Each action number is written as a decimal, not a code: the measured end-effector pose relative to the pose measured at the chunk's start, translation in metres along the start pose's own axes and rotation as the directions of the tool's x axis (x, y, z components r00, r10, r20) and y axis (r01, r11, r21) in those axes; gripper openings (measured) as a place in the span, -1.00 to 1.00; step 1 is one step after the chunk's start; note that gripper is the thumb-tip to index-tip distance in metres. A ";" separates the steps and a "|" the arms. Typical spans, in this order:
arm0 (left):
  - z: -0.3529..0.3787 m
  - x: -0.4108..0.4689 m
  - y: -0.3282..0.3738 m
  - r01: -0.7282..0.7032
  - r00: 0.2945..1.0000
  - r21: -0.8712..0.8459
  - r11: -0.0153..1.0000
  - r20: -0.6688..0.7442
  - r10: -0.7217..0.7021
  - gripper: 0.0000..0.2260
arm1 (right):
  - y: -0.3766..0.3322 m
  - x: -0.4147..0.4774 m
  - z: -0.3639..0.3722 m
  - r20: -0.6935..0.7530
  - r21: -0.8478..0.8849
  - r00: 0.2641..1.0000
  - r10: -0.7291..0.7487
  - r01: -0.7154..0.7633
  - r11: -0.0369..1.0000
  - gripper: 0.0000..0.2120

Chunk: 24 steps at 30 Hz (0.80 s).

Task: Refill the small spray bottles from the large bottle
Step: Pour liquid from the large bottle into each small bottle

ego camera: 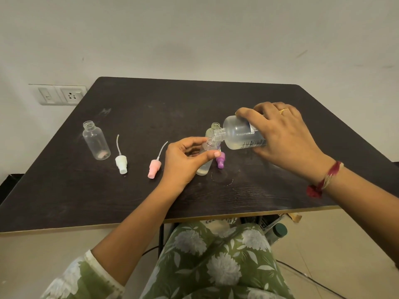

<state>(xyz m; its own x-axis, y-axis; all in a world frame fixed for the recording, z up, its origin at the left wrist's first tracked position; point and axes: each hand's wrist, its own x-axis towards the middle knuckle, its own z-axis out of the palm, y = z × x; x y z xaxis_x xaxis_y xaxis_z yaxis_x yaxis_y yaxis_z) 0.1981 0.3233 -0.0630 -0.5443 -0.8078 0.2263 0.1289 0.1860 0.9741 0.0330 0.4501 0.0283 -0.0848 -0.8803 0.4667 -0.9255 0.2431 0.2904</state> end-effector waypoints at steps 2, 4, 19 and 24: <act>0.000 0.000 -0.001 0.004 1.000 -0.003 1.000 -0.004 -0.004 -0.51 | 0.000 0.000 0.000 -0.005 -0.003 1.000 -0.003 0.003 1.000 -0.37; 0.000 0.000 -0.001 0.003 1.000 -0.006 1.000 -0.003 -0.003 -0.51 | 0.001 0.001 0.000 -0.009 -0.003 1.000 -0.005 0.005 1.000 -0.37; 0.001 -0.001 0.004 0.002 1.000 -0.009 1.000 -0.012 -0.002 -0.56 | 0.002 0.001 -0.001 -0.023 -0.015 1.000 -0.014 0.013 1.000 -0.37; 0.002 -0.002 0.004 0.002 1.000 -0.014 1.000 -0.007 -0.002 -0.51 | 0.002 0.001 -0.001 -0.016 -0.011 1.000 -0.015 0.015 1.000 -0.38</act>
<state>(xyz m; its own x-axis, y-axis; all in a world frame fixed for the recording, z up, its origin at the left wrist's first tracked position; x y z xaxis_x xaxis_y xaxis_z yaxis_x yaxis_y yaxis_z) 0.1986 0.3267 -0.0591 -0.5391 -0.8118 0.2243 0.1392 0.1767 0.9744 0.0312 0.4506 0.0304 -0.0647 -0.8773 0.4755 -0.9225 0.2343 0.3067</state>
